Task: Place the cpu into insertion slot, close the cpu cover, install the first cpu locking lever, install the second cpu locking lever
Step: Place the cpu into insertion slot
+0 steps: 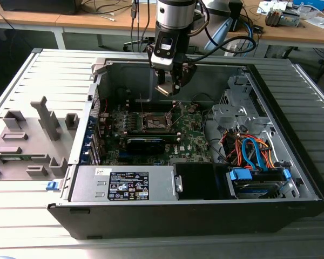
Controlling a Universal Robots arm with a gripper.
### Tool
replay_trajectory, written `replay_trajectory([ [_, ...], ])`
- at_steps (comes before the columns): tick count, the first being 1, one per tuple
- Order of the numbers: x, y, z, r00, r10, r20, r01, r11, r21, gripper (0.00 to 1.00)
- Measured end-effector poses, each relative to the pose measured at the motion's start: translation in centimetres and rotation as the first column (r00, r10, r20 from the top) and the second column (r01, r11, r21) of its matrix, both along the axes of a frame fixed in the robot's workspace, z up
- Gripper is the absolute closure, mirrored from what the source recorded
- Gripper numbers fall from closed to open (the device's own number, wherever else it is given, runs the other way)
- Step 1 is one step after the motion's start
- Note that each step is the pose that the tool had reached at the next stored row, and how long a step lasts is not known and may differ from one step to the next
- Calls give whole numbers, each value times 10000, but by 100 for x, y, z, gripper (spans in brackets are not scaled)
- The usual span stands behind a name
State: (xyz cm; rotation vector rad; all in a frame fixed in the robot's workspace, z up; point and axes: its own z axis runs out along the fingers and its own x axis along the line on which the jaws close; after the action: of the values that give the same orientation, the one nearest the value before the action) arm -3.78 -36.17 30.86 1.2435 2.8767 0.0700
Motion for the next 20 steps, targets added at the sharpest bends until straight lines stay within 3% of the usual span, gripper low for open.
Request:
replay_trajectory([
  [20, 0, 0, -8, 9994, -356, 1, 356, 9994, -5, 45],
])
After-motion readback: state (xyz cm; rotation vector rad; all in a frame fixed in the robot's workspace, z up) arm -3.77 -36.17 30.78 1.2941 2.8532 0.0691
